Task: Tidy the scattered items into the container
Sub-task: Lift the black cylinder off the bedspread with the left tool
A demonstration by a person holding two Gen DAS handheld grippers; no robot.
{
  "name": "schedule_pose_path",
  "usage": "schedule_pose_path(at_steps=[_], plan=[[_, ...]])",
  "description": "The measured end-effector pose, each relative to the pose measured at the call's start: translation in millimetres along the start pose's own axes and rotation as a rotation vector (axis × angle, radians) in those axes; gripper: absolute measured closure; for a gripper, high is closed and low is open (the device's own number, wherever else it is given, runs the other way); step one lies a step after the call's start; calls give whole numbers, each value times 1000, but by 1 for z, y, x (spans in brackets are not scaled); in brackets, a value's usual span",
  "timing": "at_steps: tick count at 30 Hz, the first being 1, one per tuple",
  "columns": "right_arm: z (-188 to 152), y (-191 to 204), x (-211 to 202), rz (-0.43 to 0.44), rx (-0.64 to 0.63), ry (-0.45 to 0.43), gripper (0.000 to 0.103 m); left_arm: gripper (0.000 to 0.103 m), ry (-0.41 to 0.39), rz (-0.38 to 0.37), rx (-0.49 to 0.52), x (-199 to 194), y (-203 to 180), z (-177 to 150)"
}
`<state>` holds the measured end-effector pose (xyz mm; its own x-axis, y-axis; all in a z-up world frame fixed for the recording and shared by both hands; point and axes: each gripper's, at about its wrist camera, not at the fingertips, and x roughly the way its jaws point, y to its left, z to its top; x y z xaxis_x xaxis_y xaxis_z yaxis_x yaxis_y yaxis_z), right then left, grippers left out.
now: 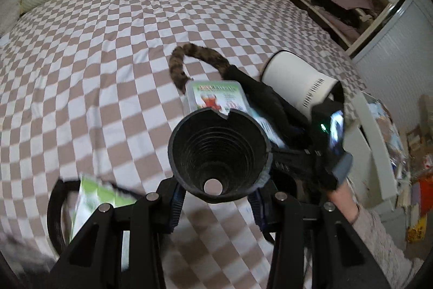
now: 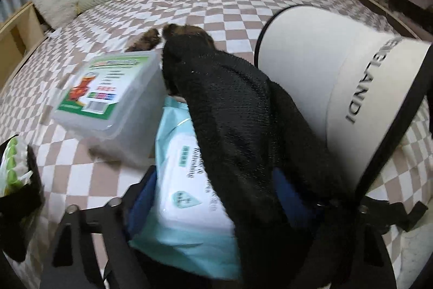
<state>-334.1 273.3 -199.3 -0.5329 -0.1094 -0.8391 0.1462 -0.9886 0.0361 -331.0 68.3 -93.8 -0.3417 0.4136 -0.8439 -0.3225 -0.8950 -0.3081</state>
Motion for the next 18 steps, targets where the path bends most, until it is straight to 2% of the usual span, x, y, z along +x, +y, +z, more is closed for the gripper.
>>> schedule_pose_path(at_steps=[3,5,6,9,11,13,16,18], plan=[[-3,-6,-13,28,16,-5,39,61,1,9,4,-23,-3,-21],[-4,-7,-26,50,14,-2,56,61,-1,9,1,-35,-5,-30],[-3,-5,-29,48,0,5,58,61,-4,10,-1,-41,-6,-36],[-9,-1,-33,31,-24,29,59,61,-20,13,-7,-60,-10,-52],[-12,-4,-36,48,1,16,52,61,-35,7,-20,-72,-11,-65],[-13,-17,-44,109,55,-5,51,61,-45,-12,-41,-85,-12,-80],[-8,-46,-60,147,175,-39,51,61,-59,-28,-64,-101,-14,-102],[-7,-65,-76,212,246,-66,51,61,-69,-39,-76,-108,-15,-115]])
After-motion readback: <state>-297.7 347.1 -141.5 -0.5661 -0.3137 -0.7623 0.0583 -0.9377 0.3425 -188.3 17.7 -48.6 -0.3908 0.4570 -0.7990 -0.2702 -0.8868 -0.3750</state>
